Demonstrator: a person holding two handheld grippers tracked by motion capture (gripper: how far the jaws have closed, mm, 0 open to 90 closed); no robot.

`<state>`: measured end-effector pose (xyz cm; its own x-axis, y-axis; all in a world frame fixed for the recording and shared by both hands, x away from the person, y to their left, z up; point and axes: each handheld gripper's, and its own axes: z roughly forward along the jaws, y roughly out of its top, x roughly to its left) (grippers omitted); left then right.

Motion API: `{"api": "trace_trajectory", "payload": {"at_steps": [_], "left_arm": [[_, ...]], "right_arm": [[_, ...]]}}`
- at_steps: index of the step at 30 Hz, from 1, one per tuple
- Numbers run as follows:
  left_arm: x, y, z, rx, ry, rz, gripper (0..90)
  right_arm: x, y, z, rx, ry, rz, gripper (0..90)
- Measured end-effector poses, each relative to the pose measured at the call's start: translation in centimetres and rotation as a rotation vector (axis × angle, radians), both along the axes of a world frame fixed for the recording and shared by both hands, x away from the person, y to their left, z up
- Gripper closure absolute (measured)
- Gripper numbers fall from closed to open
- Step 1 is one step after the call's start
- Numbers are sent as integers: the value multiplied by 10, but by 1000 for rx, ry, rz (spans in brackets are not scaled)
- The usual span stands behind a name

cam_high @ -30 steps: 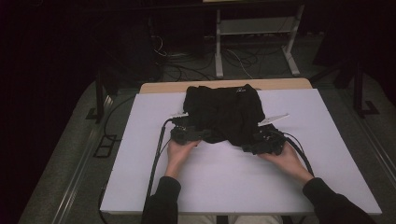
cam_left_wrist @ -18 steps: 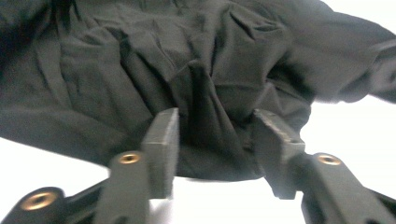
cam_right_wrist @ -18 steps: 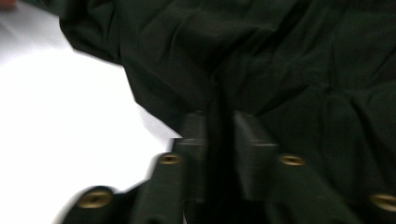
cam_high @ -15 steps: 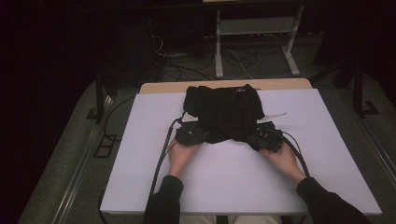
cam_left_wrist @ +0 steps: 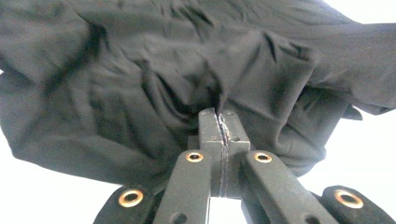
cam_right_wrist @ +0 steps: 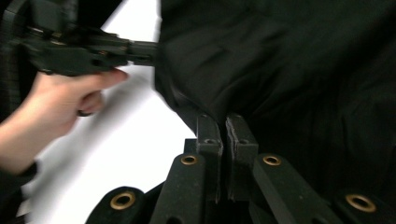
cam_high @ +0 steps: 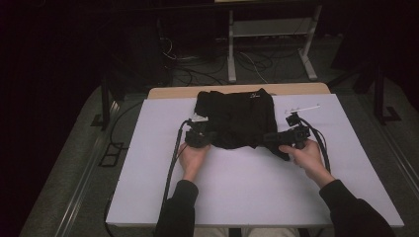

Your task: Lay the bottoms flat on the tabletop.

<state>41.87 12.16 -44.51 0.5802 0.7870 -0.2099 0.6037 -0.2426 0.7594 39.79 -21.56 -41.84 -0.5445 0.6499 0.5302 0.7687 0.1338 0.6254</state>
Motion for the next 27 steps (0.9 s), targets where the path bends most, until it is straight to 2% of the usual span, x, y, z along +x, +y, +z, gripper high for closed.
{"api": "trace_trajectory", "payload": {"at_steps": [1,2,3,4,5,6,8,11,14,15,17,18,19,21,22,25,26,27], "left_arm": [[0,3,4,-4,-2,2,890],[1,5,8,-5,-4,3,890],[1,7,11,-1,-5,2,890],[2,9,14,7,-10,2,889],[3,11,19,8,-21,3,890],[3,11,19,8,-21,3,890],[5,13,24,12,-24,2,890],[10,13,31,24,-36,-3,890],[18,9,43,53,-54,-9,890],[18,9,43,53,-54,-9,890],[23,5,48,67,-65,-8,889],[30,1,51,75,-66,-3,889],[32,-1,51,75,-64,5,889],[34,-2,50,73,-58,9,885],[35,-5,48,68,-53,22,885],[34,-11,42,63,-59,47,801],[29,-17,40,75,-81,51,672],[29,-17,40,75,-81,51,616]], "right_arm": [[5,1,12,29,7,29,871],[5,1,12,29,7,29,871],[8,3,18,28,8,49,871],[12,4,25,12,2,64,871],[18,7,39,-21,-13,76,873],[18,7,39,-21,-13,76,873],[30,8,55,-40,-35,81,874],[43,5,65,-28,-53,86,874],[58,2,67,-52,-89,84,873],[58,2,67,-52,-89,84,873],[70,0,62,-41,-111,89,873],[84,0,51,-38,-111,68,873],[90,1,45,-37,-105,48,873],[103,2,30,-32,-84,-6,872],[103,2,30,-32,-84,-6,872],[115,7,8,-51,-67,-83,866],[119,9,-2,-71,-46,-111,841],[120,10,-6,-81,-42,-128,777]]}}
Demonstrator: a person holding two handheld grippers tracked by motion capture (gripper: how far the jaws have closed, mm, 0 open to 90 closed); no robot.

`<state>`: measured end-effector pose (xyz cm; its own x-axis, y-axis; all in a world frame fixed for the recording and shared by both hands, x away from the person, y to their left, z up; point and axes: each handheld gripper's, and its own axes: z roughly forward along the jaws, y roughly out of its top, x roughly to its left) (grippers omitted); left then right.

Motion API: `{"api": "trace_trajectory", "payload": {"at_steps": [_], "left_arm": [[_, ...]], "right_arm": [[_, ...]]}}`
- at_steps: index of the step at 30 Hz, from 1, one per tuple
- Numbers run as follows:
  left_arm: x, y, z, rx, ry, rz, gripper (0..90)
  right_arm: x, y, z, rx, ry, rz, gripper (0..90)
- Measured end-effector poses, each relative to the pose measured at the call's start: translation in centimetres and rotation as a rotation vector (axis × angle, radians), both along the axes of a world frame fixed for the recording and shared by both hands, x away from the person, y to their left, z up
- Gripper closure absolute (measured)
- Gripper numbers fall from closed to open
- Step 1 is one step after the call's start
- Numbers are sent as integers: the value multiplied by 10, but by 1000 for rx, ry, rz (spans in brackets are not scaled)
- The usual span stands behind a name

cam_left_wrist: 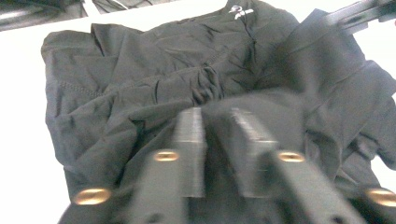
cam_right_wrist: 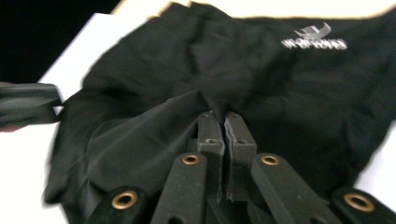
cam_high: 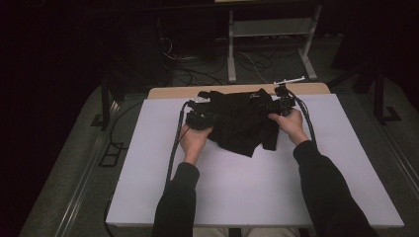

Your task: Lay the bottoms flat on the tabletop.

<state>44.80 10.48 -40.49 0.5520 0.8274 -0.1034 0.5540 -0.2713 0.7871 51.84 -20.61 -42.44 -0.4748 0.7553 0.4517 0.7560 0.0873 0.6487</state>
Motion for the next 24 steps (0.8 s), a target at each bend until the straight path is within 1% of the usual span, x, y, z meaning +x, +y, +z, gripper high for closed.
{"api": "trace_trajectory", "payload": {"at_steps": [1,2,3,4,5,7,8,9,10,12,13,14,15,16,18,19,20,21,22,23,24], "left_arm": [[-3,-2,0,0,-12,-3,616],[-6,-4,0,1,-23,-3,513],[-11,-7,2,-10,-47,-2,483],[-11,-7,2,-10,-47,-2,461],[-13,-8,2,-27,-56,0,441],[-16,-11,3,-60,-54,-4,412],[-17,-13,2,-68,-51,-10,398],[-18,-15,2,-75,-51,-15,398],[-22,-19,0,-85,-51,-26,380],[-24,-24,-3,-103,-38,-43,368],[-24,-24,-3,-103,-38,-43,364],[-25,-26,-4,-114,-33,-52,364],[-25,-28,-6,-129,-26,-60,358],[-26,-30,-7,-149,-17,-68,355],[-27,-35,-10,-172,-2,-83,354],[-28,-37,-12,-183,1,-88,354],[-29,-40,-14,-192,3,-92,354],[-30,-42,-15,-204,10,-98,354],[-31,-44,-17,-215,17,-103,354],[-32,-46,-20,-224,27,-109,354],[-35,-52,-24,-236,45,-122,355]], "right_arm": [[0,0,0,0,0,0,777],[0,-1,-5,9,5,-12,675],[-2,-2,-5,-5,-10,-26,609],[-4,-3,-5,-19,-29,-40,577],[-7,-5,-5,-18,-45,-47,559],[-11,-10,-4,-15,-60,-58,483],[-14,-13,-3,-10,-67,-61,458],[-14,-13,-3,-10,-67,-61,458],[-20,-18,-2,-2,-83,-70,420],[-25,-24,-2,5,-93,-68,383],[-25,-24,-2,5,-93,-68,383],[-28,-27,-2,8,-96,-69,370],[-34,-32,-3,19,-99,-67,341],[-37,-35,-3,27,-97,-66,330],[-44,-39,-5,27,-94,-55,277],[-44,-39,-5,27,-94,-55,277],[-47,-41,-6,26,-89,-51,271],[-53,-44,-9,28,-79,-39,239],[-53,-44,-9,28,-79,-39,239],[-59,-46,-12,29,-67,-28,226],[-62,-46,-13,26,-64,-21,221]]}}
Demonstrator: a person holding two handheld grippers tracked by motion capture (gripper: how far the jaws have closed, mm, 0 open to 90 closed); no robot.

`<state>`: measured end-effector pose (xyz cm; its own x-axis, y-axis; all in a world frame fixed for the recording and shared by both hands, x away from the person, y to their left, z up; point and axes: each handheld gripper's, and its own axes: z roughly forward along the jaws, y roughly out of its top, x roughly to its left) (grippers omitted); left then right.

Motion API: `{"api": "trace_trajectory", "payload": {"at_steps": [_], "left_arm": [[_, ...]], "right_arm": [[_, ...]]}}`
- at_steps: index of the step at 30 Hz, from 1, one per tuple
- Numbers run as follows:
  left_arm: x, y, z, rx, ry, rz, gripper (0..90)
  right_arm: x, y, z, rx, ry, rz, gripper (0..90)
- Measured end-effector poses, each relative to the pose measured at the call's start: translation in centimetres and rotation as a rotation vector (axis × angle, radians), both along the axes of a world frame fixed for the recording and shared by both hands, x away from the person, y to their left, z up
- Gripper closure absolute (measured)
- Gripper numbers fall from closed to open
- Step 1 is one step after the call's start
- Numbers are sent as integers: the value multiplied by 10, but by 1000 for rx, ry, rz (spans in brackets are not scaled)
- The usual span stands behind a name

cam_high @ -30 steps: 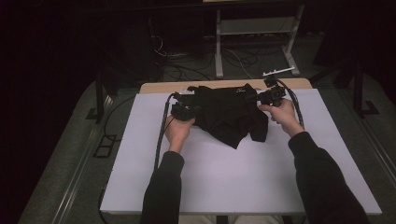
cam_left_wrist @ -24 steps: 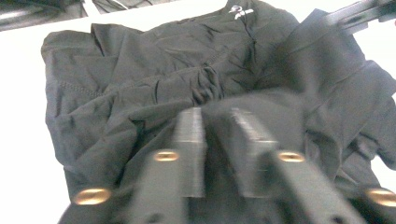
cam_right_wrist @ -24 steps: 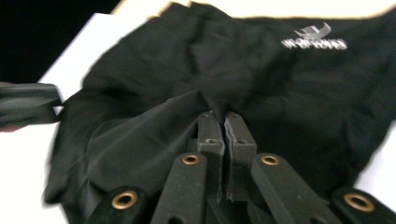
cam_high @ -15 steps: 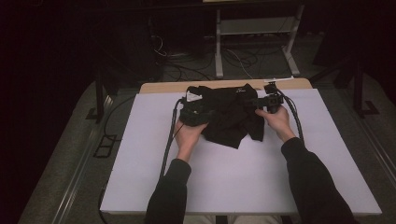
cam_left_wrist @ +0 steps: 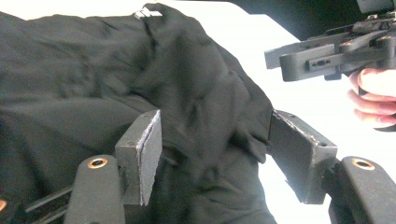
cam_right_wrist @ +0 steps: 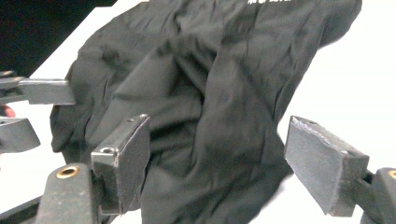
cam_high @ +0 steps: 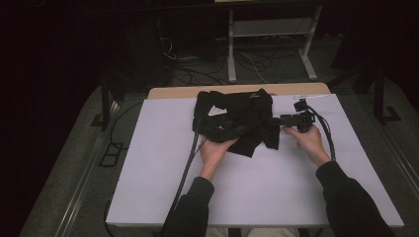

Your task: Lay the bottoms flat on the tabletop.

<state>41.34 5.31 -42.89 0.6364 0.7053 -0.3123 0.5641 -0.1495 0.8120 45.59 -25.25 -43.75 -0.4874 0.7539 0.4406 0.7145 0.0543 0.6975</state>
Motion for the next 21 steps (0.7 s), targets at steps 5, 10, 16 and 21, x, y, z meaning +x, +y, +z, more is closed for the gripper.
{"api": "trace_trajectory", "payload": {"at_steps": [5,10,16,21], "left_arm": [[-3,-11,-8,-1,24,-24,363],[-4,-21,-15,-24,51,-49,397],[-6,-33,-22,-12,77,-70,437],[-4,-41,-27,-22,109,-79,471]], "right_arm": [[-12,0,-5,-7,22,15,209],[-26,-1,-8,-40,41,14,213],[-41,-7,-12,-49,86,-6,232],[-49,-9,-17,-41,103,-4,255]]}}
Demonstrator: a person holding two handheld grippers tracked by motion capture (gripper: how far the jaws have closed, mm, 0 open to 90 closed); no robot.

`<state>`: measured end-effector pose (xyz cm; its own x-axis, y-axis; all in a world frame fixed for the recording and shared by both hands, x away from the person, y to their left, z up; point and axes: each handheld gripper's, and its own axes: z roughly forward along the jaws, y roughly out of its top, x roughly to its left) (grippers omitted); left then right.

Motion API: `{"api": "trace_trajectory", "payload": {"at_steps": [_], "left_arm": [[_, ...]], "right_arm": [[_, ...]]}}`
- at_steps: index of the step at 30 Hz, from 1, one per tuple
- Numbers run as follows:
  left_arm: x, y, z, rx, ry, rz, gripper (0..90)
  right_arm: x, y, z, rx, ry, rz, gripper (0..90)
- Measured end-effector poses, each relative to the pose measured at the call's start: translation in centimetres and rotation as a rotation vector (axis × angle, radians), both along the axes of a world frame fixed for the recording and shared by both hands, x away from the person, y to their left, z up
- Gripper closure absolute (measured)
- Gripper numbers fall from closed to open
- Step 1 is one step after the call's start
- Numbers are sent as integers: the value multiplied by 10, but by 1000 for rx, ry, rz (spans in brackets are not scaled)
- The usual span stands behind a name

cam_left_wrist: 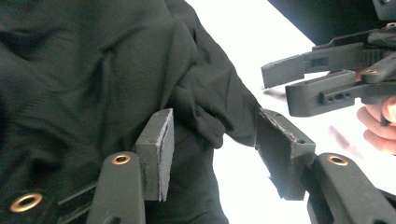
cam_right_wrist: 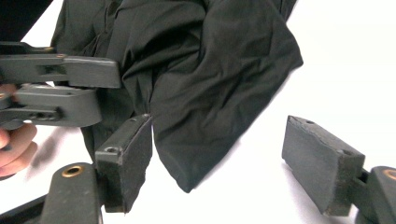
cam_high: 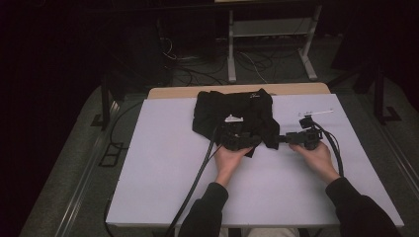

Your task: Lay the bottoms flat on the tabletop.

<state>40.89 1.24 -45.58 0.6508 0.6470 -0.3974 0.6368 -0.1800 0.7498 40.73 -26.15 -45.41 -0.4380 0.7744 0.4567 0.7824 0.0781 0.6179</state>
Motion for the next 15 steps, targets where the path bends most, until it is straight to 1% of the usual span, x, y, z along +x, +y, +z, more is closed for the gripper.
{"api": "trace_trajectory", "payload": {"at_steps": [1,2,3,5,6,8,9,10,11,12,13,14,15], "left_arm": [[0,-3,-2,5,7,-1,471],[1,-5,-3,17,10,-3,470],[4,-8,-7,17,19,2,474],[6,-10,-10,0,34,18,486],[6,-10,-10,0,34,18,503],[9,-11,-13,-24,42,33,520],[11,-13,-15,-42,51,43,566],[11,-13,-15,-42,51,43,602],[12,-13,-15,-38,55,48,602],[13,-14,-15,-30,58,51,636],[14,-15,-14,-26,60,61,694],[14,-15,-14,-29,67,67,722],[15,-16,-15,-33,73,73,722]], "right_arm": [[0,0,0,0,0,0,255],[-2,-1,-1,22,4,1,274],[-3,0,-2,29,9,-1,281],[-4,2,-5,27,10,2,292],[-4,2,-5,27,10,2,292],[-4,7,-7,21,14,14,315],[-5,12,-7,2,0,19,354],[-5,15,-7,-10,-11,20,380],[-5,15,-7,-10,-11,20,380],[-6,18,-7,-26,-17,16,436],[-9,23,-7,-60,-35,10,537],[-10,25,-7,-71,-43,12,580],[-10,25,-7,-71,-43,12,580]]}}
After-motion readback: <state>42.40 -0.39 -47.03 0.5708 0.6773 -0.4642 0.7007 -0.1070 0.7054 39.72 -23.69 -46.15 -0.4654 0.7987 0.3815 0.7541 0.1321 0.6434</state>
